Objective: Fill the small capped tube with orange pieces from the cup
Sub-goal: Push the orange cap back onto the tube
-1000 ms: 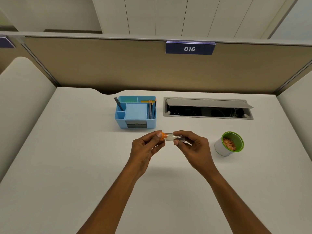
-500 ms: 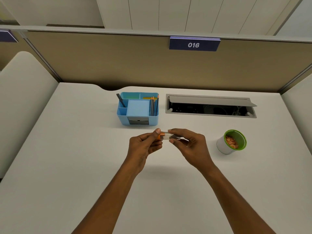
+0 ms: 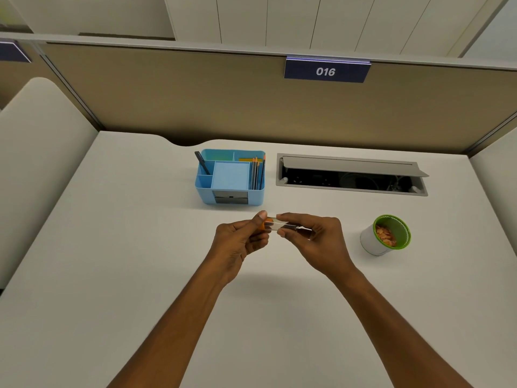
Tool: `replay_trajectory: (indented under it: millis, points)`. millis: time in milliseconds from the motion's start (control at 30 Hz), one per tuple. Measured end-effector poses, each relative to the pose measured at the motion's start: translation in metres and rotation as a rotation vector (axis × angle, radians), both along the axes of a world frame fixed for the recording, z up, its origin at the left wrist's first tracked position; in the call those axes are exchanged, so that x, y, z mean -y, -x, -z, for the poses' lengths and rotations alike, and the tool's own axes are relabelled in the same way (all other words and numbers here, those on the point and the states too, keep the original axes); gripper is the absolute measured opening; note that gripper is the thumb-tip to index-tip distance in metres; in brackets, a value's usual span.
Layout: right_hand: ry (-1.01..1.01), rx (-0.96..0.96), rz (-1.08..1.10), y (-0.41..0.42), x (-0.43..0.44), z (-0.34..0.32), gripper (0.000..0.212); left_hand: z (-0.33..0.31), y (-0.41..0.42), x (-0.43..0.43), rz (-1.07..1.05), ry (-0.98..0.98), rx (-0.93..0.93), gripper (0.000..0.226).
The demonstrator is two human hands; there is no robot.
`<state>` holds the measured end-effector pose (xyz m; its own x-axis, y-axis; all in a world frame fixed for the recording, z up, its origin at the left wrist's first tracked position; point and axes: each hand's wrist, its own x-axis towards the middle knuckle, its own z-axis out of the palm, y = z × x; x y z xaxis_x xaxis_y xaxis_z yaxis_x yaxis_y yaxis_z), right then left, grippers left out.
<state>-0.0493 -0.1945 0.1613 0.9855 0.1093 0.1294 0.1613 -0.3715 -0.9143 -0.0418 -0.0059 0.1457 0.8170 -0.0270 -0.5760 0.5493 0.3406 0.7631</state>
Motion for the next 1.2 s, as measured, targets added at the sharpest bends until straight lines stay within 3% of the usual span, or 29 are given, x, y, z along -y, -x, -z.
replay_trajectory:
  millis: [367, 500, 600, 700, 800, 867, 967, 1200]
  points:
    - [0.024, -0.025, 0.056, -0.014, -0.011, 0.035, 0.04, 0.016, -0.02, -0.012, -0.125, -0.132, 0.141, 0.023]
    - [0.125, 0.052, 0.04, -0.034, -0.015, 0.045, 0.031, 0.027, -0.033, -0.014, -0.161, -0.203, 0.164, 0.029]
    - [0.186, 0.052, 0.064, -0.059, -0.02, 0.049, 0.031, 0.043, -0.045, -0.019, -0.21, -0.421, 0.167, 0.049]
    - [0.225, 0.07, 0.099, -0.088, -0.029, 0.053, 0.033, 0.075, -0.041, -0.027, -0.215, -0.862, 0.374, 0.067]
    - [0.289, 0.037, 0.118, -0.119, -0.044, 0.06, 0.035, 0.116, -0.034, -0.027, -0.029, -1.063, 0.413, 0.051]
    - [0.346, 0.032, 0.095, -0.135, -0.054, 0.065, 0.037, 0.14, -0.032, -0.025, 0.216, -1.141, 0.308, 0.056]
    - [0.383, 0.021, 0.046, -0.154, -0.069, 0.071, 0.039, 0.165, -0.029, -0.024, 0.413, -1.265, 0.36, 0.065]
    - [0.49, -0.032, -0.011, -0.176, -0.088, 0.083, 0.039, 0.188, -0.024, -0.029, 0.53, -1.429, 0.411, 0.073]
